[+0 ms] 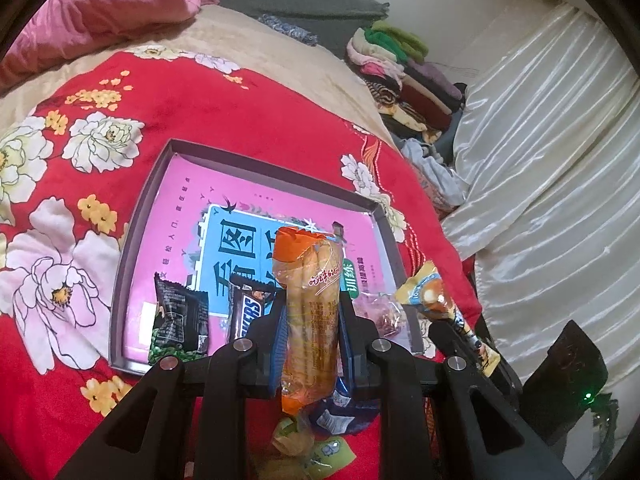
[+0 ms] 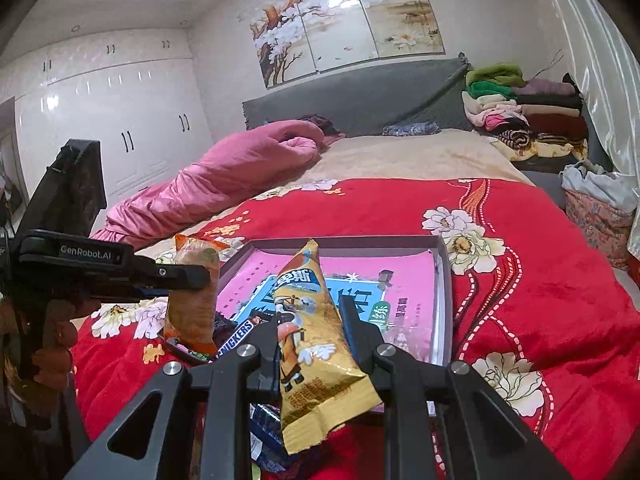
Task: Organize snacks
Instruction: 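Lift the bread stick bag over the tray with the left tool while the right carries the yellow bag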
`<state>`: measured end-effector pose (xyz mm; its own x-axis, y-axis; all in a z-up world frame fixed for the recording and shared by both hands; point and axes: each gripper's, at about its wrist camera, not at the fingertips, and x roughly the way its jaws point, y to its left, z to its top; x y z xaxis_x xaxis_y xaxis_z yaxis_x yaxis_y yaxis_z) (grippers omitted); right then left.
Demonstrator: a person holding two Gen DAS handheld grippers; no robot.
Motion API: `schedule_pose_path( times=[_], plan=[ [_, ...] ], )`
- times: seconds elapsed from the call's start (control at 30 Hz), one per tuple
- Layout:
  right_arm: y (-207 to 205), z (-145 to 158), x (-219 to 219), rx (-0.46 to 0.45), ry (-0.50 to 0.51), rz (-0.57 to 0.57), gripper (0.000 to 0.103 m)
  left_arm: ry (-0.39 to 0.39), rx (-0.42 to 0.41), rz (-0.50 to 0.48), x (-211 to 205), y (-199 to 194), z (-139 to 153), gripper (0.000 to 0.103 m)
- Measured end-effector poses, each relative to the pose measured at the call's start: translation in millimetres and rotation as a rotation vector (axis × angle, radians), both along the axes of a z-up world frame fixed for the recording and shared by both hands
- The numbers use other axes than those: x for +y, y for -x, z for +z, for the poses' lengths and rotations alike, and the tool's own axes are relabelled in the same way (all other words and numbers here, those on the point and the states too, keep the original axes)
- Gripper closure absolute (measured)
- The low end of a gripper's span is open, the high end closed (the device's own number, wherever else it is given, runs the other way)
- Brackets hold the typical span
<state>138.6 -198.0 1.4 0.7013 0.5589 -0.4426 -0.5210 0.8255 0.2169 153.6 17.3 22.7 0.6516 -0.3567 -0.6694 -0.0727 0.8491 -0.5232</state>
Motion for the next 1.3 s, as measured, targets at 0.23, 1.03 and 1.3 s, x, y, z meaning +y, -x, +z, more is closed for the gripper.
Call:
schedule_pose_path(
  times=[0.23, 1.03, 1.3],
  plan=[
    [-7, -3, -7, 0.024, -0.028, -0.022, 0.079, -0.035, -0.005, -0.002, -6, -6, -3, 0.08],
    [-23, -14, -1, 0.054, 0.014, -0.052, 0.079, -0.095, 0.02, -0.03, -23, -27, -25, 0.08],
    [-30, -18, -4, 0.066, 0.01, -0.063, 0.079, -0.11, 0.032, -0.042, -27, -30, -32, 0.08]
  ],
)
